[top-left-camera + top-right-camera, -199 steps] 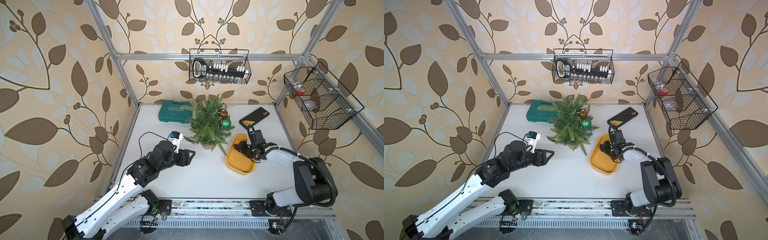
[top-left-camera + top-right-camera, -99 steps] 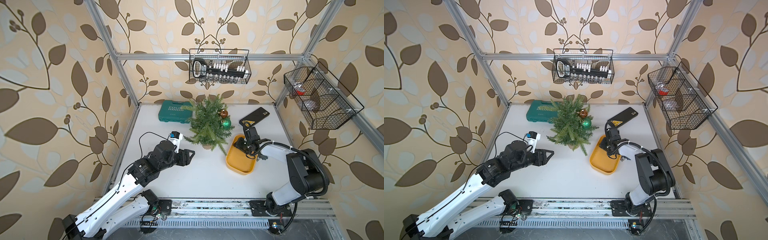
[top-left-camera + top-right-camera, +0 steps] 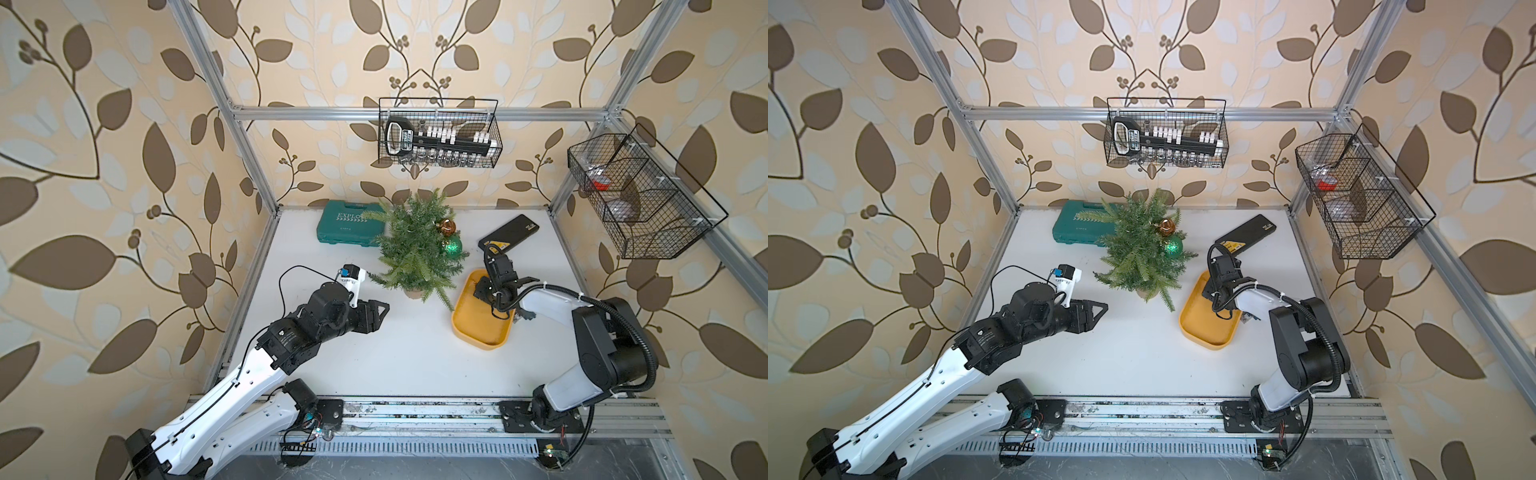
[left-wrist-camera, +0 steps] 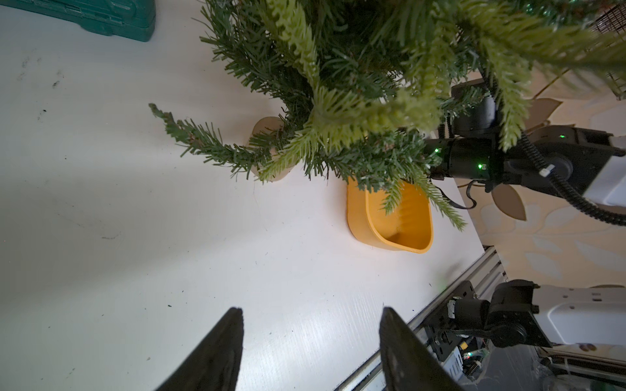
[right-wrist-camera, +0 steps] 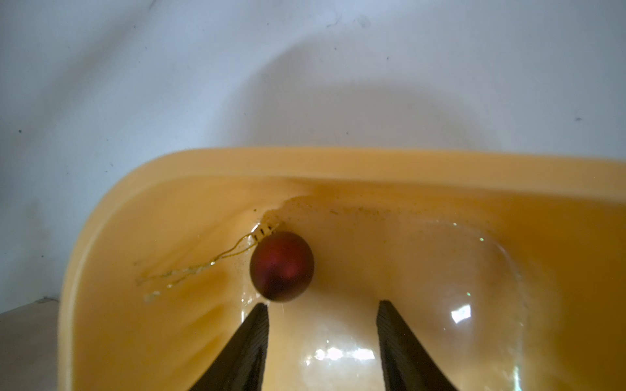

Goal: Decorate the small christmas tree with ornaments
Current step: Move an ornament from the container, then pick up an ornament from the container.

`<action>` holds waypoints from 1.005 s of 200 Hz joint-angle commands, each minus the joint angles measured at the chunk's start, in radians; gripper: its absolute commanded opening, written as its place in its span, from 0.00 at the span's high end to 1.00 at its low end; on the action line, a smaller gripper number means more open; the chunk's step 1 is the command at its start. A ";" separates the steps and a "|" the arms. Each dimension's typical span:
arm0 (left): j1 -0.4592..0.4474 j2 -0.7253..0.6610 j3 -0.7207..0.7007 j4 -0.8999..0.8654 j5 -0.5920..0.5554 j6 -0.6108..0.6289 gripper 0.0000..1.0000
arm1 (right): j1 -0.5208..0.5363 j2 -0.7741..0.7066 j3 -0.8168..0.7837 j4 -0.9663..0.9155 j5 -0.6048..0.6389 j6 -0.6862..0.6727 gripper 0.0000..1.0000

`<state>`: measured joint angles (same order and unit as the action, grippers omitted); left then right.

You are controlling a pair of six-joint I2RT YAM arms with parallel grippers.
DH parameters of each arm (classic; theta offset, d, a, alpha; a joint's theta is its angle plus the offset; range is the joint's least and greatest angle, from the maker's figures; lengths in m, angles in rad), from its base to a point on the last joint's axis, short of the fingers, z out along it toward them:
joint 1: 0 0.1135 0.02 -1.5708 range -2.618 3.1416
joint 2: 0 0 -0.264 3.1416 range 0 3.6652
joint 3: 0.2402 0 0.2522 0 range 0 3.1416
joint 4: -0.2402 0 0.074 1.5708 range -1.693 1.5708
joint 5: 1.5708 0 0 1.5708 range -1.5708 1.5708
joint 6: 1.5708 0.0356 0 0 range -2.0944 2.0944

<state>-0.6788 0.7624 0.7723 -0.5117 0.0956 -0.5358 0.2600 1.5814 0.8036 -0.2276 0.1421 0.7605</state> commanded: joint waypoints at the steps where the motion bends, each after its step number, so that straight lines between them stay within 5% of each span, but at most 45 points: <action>1: 0.010 -0.017 -0.009 0.023 -0.011 -0.008 0.35 | 0.002 -0.020 0.026 -0.025 0.016 -0.041 0.49; 201: 0.010 -0.010 -0.005 0.018 -0.016 -0.009 0.35 | -0.053 0.055 0.083 0.064 -0.070 -0.072 0.55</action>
<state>-0.6788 0.7547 0.7647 -0.5125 0.0956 -0.5465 0.2115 1.6146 0.8585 -0.1734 0.0895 0.6838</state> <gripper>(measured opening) 0.646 0.446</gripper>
